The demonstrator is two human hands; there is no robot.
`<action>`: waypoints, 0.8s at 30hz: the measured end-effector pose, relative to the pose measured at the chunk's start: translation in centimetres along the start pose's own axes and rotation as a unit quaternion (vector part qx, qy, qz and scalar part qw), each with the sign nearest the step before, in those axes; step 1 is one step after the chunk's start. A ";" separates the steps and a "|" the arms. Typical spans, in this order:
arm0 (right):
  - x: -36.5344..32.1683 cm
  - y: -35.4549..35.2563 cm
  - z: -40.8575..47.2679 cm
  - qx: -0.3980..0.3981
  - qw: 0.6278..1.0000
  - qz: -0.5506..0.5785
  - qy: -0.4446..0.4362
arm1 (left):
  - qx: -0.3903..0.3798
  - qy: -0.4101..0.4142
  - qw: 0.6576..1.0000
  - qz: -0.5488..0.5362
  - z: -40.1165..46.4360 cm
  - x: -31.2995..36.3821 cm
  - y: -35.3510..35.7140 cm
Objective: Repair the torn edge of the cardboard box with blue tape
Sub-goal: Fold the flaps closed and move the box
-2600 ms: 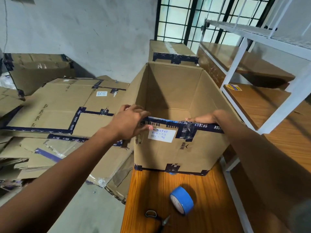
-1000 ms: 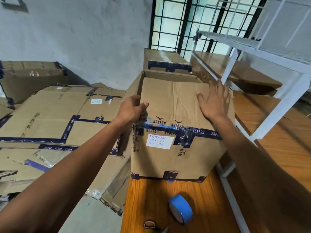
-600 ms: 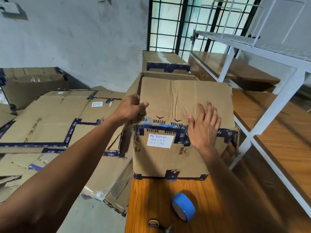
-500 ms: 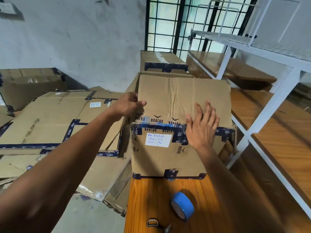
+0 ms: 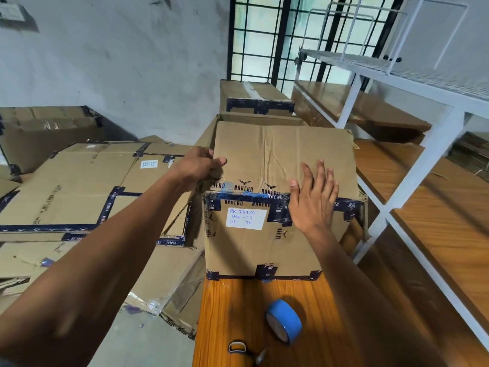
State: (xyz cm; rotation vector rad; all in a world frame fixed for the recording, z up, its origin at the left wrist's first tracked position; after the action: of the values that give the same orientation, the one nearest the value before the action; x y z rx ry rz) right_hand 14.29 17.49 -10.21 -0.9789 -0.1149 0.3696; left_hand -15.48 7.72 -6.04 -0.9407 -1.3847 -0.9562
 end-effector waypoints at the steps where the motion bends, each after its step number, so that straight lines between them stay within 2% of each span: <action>1: 0.1 0.1 0.0 -0.002 1.000 0.001 -0.001 | 0.004 0.000 1.000 0.001 0.1 -0.1 0.0; 4: 0.2 0.1 -0.1 -0.003 1.000 0.001 -0.006 | 0.006 -0.002 1.000 0.023 0.2 -0.2 -0.3; 9: 0.1 0.2 0.0 -0.001 1.000 0.004 -0.005 | 0.045 -0.006 0.999 -0.018 0.6 -0.4 -0.4; 13: 0.2 0.2 -0.3 0.000 1.000 0.000 -0.012 | 0.030 -0.010 0.999 0.018 0.5 -0.6 -0.4; 15: 0.0 0.1 -0.3 0.002 1.000 -0.002 -0.017 | 0.037 -0.014 0.999 -0.008 0.6 -0.7 -0.6; 18: 0.0 0.1 -0.1 -0.005 1.000 -0.007 -0.015 | 0.065 -0.010 0.996 -0.061 1.1 -0.9 -0.3; 21: 0.1 0.1 -0.1 -0.012 1.000 -0.012 -0.019 | 0.078 -0.011 0.996 -0.041 0.8 -1.1 -0.2; 24: 0.1 0.1 -0.4 -0.021 0.999 -0.018 -0.017 | 0.145 0.025 0.987 -0.057 -0.6 -1.2 -1.2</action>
State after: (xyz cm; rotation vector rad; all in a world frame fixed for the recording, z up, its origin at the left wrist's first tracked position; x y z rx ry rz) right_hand 14.41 17.27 -10.52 -1.0107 -0.1707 0.3520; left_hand -16.36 6.76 -7.30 -0.6205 -1.4992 -0.8288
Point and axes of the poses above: each hand's wrist, its own z-axis towards the middle knuckle, its own y-axis out of the palm, x = y × z, the point moved 5 cm from there along z, towards the middle knuckle, and after that the axes turned 10 degrees about -z, right-handed, at the moved point
